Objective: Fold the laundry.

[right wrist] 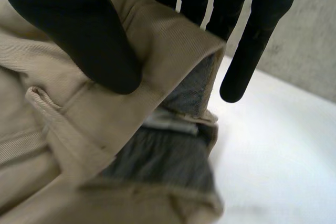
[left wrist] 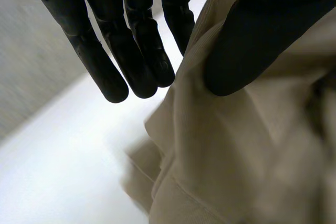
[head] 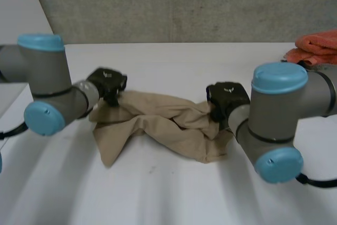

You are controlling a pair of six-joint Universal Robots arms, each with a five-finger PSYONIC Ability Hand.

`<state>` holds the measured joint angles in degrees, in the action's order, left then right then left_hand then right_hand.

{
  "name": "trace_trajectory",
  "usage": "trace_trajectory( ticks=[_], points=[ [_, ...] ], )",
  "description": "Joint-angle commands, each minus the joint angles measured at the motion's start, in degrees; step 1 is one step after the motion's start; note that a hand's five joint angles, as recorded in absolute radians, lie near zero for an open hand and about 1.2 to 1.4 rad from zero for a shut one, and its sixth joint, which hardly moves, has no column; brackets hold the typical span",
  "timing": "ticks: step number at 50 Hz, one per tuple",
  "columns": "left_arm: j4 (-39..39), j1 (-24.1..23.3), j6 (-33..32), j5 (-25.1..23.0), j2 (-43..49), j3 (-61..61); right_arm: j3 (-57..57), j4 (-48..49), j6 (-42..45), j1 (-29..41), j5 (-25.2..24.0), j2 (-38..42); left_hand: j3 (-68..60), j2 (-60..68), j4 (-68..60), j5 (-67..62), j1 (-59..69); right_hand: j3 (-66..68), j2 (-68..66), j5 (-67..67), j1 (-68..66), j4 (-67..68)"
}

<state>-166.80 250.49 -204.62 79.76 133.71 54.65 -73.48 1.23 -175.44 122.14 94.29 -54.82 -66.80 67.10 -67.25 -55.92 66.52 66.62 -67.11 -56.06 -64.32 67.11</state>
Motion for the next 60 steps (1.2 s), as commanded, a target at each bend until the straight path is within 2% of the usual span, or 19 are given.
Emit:
trace_trajectory(
  ticks=[1,6,10,14,17,25,29,36,41,45,50,51,52,53,55,56,57,60],
  points=[
    [0.42,-0.53,0.01,0.75,0.67,-18.15,16.24,2.72,3.88,-1.81,-0.07,5.07,-13.2,12.9,-12.75,-14.08,13.48,13.38,-12.89,-13.94,-15.68,12.89],
    [-1.77,-0.35,0.8,-0.39,1.46,-33.26,29.95,11.32,6.86,-2.52,0.37,7.18,-13.2,12.9,-12.75,-14.08,13.48,13.38,-12.89,-13.94,-15.68,12.89],
    [-9.66,-0.26,5.0,0.48,1.29,-45.47,40.14,27.1,9.41,-2.69,2.38,8.5,-13.2,12.9,-12.75,-14.08,13.48,13.38,-12.89,-13.94,-15.68,12.89],
    [-15.91,-0.09,10.62,4.08,-0.03,-50.15,44.11,38.98,11.87,-3.39,4.23,8.59,-13.2,12.9,-12.75,-14.08,13.48,13.38,-12.89,-13.94,-15.68,12.89],
    [-17.16,0.09,12.66,5.23,-0.91,-50.6,45.44,41.04,12.76,-3.57,3.8,8.68,-13.2,12.9,-12.75,-14.08,13.48,13.38,-12.89,-13.94,-15.68,12.89],
    [-15.14,0.09,14.07,4.09,-4.51,-43.06,45.09,34.2,12.58,-3.92,0.81,8.07,-13.2,12.9,-12.75,-14.08,13.48,13.38,-12.89,-13.94,-15.68,12.89],
    [-11.63,-0.44,14.77,3.04,-7.5,-32.44,40.88,26.47,12.67,-4.1,0.46,6.84,-13.2,12.9,-12.75,-14.08,13.48,13.38,-12.89,-13.94,-15.68,12.89],
    [-7.58,-0.53,13.81,-1.27,-13.04,-6.07,26.39,11.18,13.46,-5.33,-2.97,3.85,-13.2,12.9,-12.75,-14.08,13.48,13.38,-12.89,-13.94,-15.68,12.89],
    [-7.14,-0.53,7.5,-2.94,-14.44,11.14,14.18,3.71,15.47,-6.82,-7.97,3.41,-13.2,12.9,-12.75,-14.08,13.48,13.38,-12.89,-13.94,-15.68,12.89],
    [-7.14,-0.88,1.96,-2.94,-13.83,18.98,7.67,0.71,18.11,-7.79,-10.61,3.84,-13.2,12.9,-12.75,-14.08,13.48,13.38,-12.89,-13.94,-15.68,12.89],
    [-7.05,-1.49,-2.71,-2.33,-11.73,22.34,4.57,-2.37,21.37,-8.23,-11.59,5.16,-13.2,12.9,-12.75,-14.08,13.48,13.38,-12.89,-13.94,-15.68,12.89],
    [-6.97,-1.58,-3.15,-2.33,-11.37,22.35,4.49,-2.81,21.72,-8.32,-11.5,5.34,-13.2,12.9,-12.75,-14.08,13.48,11.03,-10.54,-11.59,-13.33,10.53],
    [-6.88,-1.58,-3.68,-2.24,-11.02,22.35,4.57,-3.94,21.9,-8.32,-11.41,5.6,-7.56,7.26,-7.1,-8.43,7.84,-5.98,6.47,5.42,3.68,-6.48],
    [-6.35,-1.76,-4.03,-2.24,-10.58,22.35,4.57,-4.56,21.81,-8.4,-11.32,5.69,8.15,-8.45,8.61,7.28,-7.87,-18.81,19.3,18.25,16.51,-19.3],
    [-5.39,-1.93,-4.21,-2.15,-10.4,22.35,4.4,-5.88,21.55,-8.41,-11.06,5.52,21.87,-22.17,22.32,20.99,-21.59,-39.37,39.87,38.82,37.07,-39.87],
    [-4.25,-1.93,-4.3,-2.06,-10.58,22.43,4.14,-7.02,21.11,-8.41,-10.54,5.25,34.43,-34.72,34.88,33.55,-34.15,-41.45,41.95,40.9,39.16,-41.95],
    [-3.63,-1.93,-4.39,-2.06,-10.84,22.43,4.05,-7.64,20.76,-8.41,-10.27,4.99,39.55,-39.84,40.0,38.67,-39.27,-42.47,42.97,41.92,40.18,-42.97],
    [-1.96,-1.59,-4.04,-1.89,-12.33,23.05,2.73,-8.96,19.1,-8.49,-10.09,3.33,43.13,-43.43,43.58,42.25,-42.85,-52.02,52.51,51.46,49.72,-52.52]
  ],
)
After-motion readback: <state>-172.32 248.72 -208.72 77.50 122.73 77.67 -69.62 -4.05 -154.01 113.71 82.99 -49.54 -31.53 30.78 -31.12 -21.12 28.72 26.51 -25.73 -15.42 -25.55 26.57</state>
